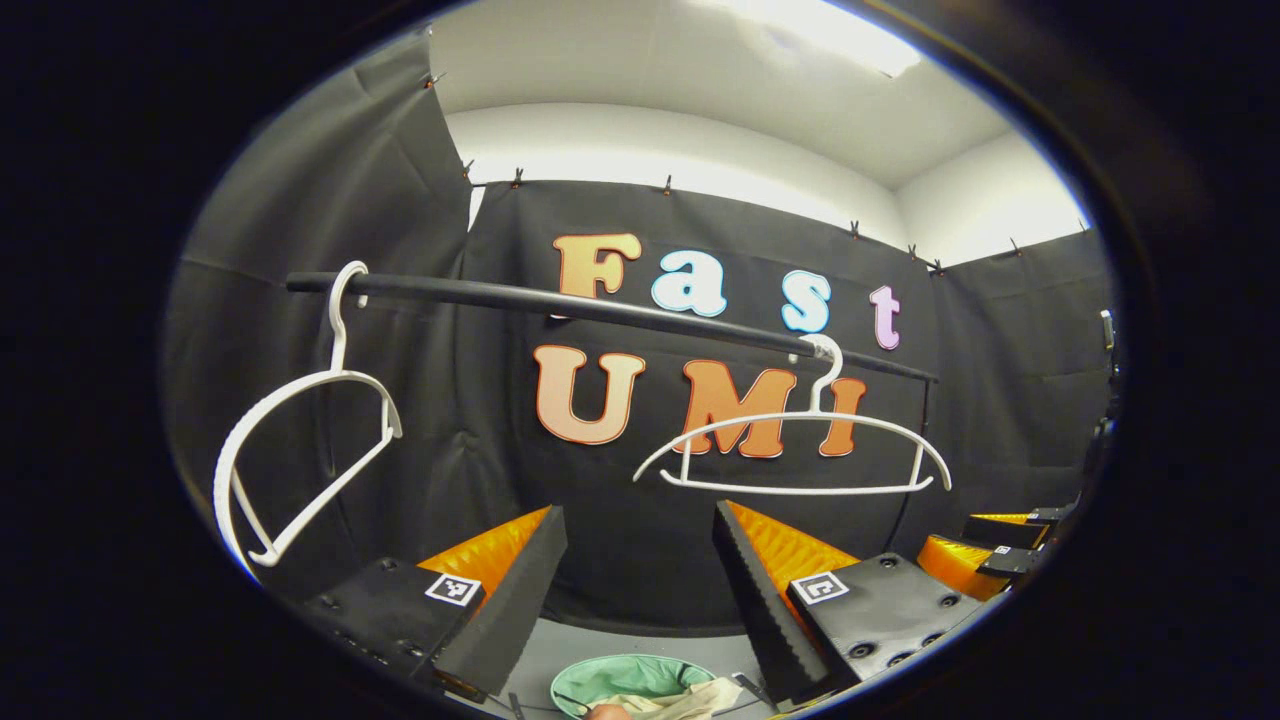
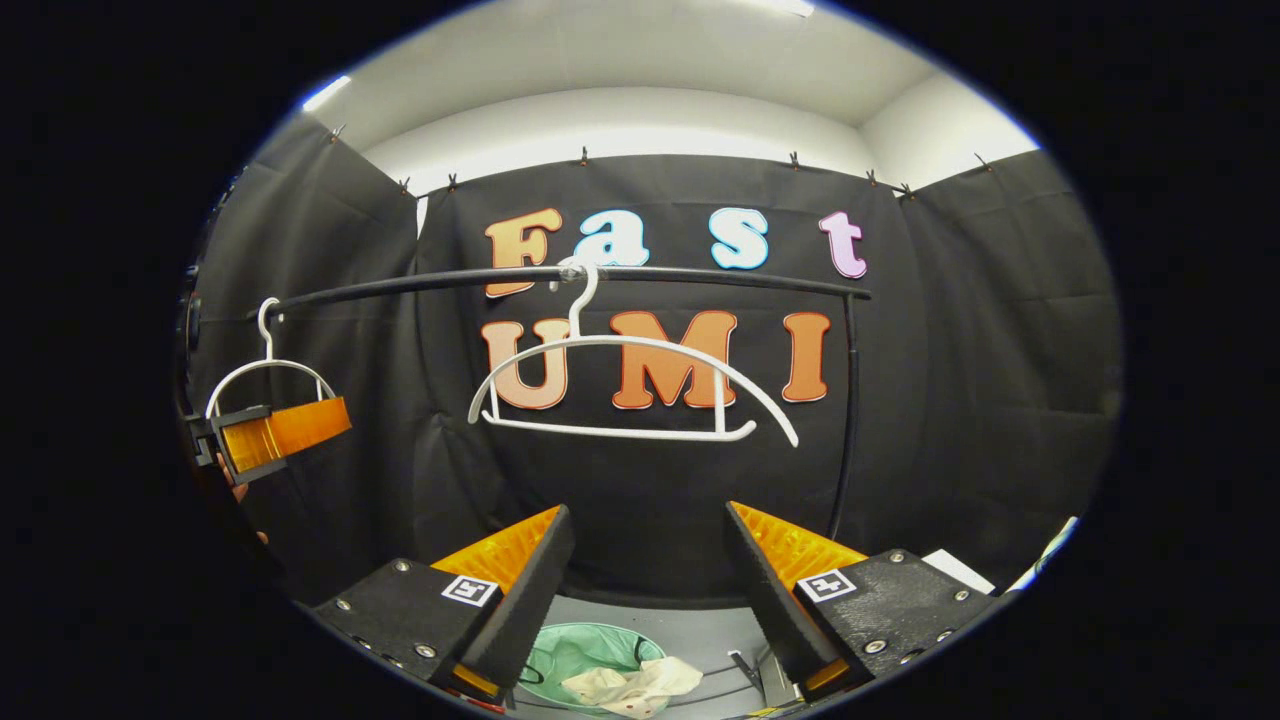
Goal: Grasp the clothes on the hanger with both hands and then place them into the laundry hamper below.
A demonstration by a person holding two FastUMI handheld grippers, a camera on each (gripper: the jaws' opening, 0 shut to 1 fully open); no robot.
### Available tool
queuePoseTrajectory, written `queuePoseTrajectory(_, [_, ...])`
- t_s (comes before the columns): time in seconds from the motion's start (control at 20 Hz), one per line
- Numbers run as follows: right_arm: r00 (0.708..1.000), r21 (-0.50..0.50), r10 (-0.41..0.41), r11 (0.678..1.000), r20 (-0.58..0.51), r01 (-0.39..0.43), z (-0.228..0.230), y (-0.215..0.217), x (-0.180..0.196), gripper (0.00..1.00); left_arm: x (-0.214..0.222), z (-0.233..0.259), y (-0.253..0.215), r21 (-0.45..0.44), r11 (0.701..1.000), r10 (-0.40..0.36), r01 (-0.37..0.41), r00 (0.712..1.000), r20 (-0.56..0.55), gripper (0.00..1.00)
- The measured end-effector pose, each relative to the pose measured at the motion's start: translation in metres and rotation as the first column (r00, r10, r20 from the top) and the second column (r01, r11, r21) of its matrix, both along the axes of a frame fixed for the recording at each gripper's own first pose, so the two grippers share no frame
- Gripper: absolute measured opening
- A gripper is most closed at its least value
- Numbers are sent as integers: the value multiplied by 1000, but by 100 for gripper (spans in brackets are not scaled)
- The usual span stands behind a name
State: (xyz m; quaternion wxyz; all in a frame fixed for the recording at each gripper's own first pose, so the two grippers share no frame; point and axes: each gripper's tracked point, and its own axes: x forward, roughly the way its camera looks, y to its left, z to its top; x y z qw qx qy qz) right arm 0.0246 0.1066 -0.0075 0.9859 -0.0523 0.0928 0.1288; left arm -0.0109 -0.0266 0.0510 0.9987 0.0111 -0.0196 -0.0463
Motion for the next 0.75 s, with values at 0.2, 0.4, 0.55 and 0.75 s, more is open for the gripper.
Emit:
queuePoseTrajectory(0.2, [1000,-5,-15,1000,16,15,5,-4,-3,93,0,2,-3,-3,1000,-11,11,1000,4,99])
queuePoseTrajectory(0.4, [1000,-6,-23,1000,7,23,0,-5,-7,93,0,-2,-2,-14,1000,-14,14,1000,-5,100])
queuePoseTrajectory(0.55, [999,-7,-33,999,-3,33,-2,-8,-8,93,2,-4,1,-24,1000,-11,10,1000,-10,100])
queuePoseTrajectory(0.75, [999,16,-51,999,-12,52,-5,-12,-8,93,7,-9,3,-24,1000,-9,8,1000,-21,100])
